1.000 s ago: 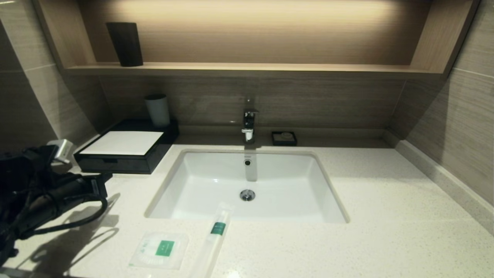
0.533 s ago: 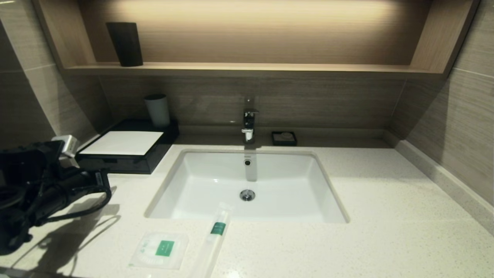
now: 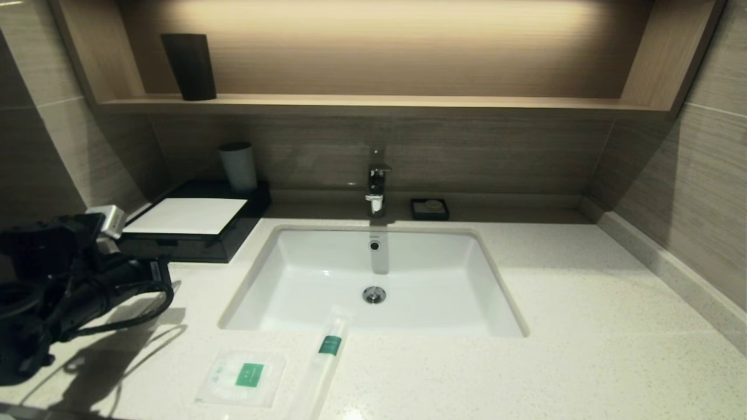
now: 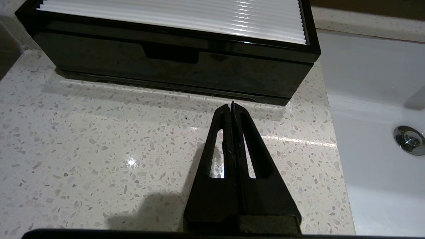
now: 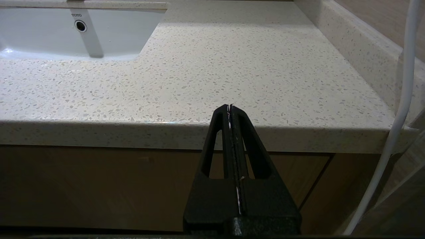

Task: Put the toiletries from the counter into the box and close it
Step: Open the drawer

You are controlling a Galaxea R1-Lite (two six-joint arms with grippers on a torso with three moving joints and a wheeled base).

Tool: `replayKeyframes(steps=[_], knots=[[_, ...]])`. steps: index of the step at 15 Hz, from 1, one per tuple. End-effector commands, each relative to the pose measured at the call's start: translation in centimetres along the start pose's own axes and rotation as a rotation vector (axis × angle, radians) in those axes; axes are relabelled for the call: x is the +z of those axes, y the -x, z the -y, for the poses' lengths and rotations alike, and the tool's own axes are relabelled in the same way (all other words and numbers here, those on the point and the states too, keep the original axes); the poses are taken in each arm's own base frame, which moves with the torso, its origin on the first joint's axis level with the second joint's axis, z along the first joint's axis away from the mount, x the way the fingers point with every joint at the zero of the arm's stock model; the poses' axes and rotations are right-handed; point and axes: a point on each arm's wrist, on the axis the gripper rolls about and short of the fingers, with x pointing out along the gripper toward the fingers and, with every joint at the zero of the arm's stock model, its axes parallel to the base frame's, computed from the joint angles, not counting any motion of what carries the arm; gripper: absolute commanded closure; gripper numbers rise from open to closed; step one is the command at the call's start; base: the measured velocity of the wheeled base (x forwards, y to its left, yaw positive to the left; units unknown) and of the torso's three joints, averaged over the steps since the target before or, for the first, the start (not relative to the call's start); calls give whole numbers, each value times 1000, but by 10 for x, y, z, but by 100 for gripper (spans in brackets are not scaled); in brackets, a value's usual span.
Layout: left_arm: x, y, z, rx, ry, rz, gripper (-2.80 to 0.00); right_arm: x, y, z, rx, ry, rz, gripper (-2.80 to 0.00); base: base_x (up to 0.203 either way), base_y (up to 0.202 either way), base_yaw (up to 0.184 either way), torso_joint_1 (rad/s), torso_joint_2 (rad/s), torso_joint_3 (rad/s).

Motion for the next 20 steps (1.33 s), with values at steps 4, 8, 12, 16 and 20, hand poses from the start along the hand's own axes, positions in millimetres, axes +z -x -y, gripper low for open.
replayKeyframes(steps=[4,8,12,16,20], knots=[[7,3,4,14,-28,59,0,0,0,0,1,0,0,0,0,0,0,0,0,0],[10,1,8,31,-89,72,0,0,0,0,0,1,1,0,0,0,0,0,0,0],[2,-1,8,30,-84,36,0,0,0,0,0,1,1,0,0,0,0,0,0,0],[-7,-15,5,32,-80,4,0,0,0,0,0,0,0,0,0,0,0,0,0,0],[-11,-29,0,40,-72,-13,0,0,0,0,0,0,0,0,0,0,0,0,0,0]])
